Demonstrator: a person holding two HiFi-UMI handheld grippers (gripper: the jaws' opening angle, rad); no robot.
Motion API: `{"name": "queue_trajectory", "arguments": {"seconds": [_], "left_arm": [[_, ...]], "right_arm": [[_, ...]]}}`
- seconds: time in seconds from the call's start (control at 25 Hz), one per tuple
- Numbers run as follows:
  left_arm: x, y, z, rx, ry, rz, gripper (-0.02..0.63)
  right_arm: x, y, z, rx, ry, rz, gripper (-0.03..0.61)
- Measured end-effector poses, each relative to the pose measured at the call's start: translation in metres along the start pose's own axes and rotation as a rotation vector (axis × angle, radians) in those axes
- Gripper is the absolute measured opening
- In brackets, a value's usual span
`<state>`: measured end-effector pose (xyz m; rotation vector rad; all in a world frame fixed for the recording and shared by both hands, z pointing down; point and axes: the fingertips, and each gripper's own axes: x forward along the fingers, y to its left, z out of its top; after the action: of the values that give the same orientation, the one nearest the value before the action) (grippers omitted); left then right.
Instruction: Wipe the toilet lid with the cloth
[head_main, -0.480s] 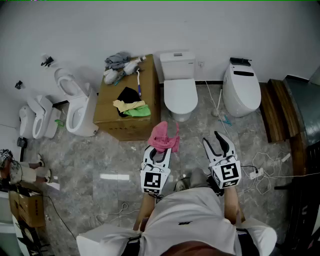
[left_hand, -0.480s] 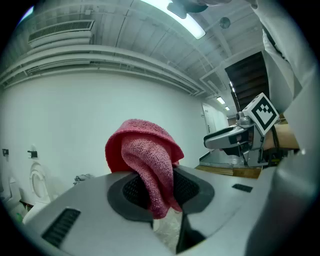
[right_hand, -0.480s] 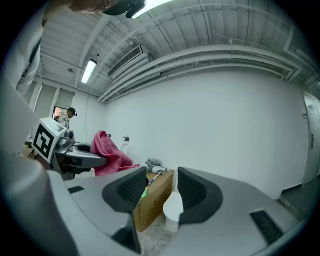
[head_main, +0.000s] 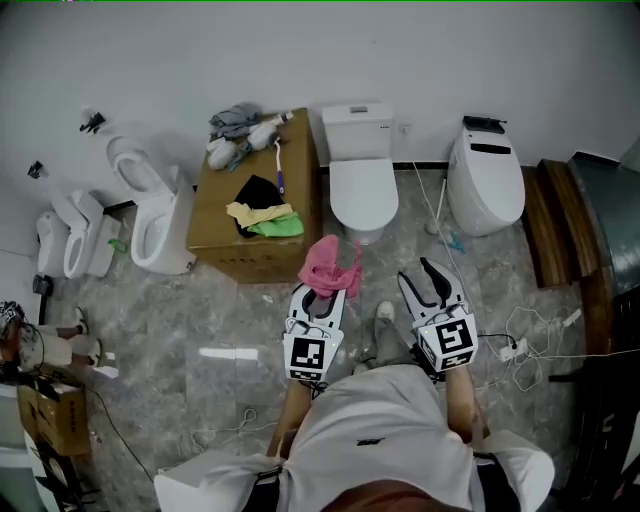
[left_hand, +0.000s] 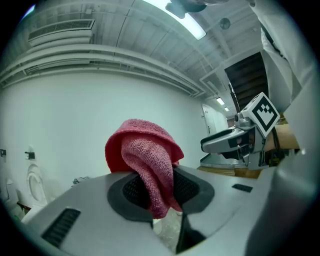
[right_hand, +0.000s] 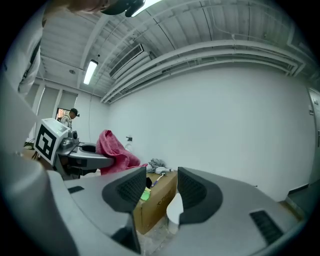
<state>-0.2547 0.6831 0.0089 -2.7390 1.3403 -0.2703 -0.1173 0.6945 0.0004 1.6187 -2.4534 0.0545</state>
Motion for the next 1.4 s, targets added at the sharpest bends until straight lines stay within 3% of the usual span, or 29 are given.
{"name": "queue_trajectory", "arguments": {"seconds": [0.28,0.8,1.4], "left_arm": [[0.045,0.022,-0.006,-0.008,0.004,0.018,0.109],[0.183,0.062,-0.001,-0.026,0.039,0.075,0.109],[0.291,0.09,0.012,0.012,0.072,0.123,0.109]], "right_arm": [[0.046,-0.028,-0.002,-0.009,0.008,0.024,0.207],[0.152,-0.135,0.002,-0.012,0.03,0.094,0.207],[0.235,-0.211,0.004,-0.012,0.034,0.164,0.207]]}}
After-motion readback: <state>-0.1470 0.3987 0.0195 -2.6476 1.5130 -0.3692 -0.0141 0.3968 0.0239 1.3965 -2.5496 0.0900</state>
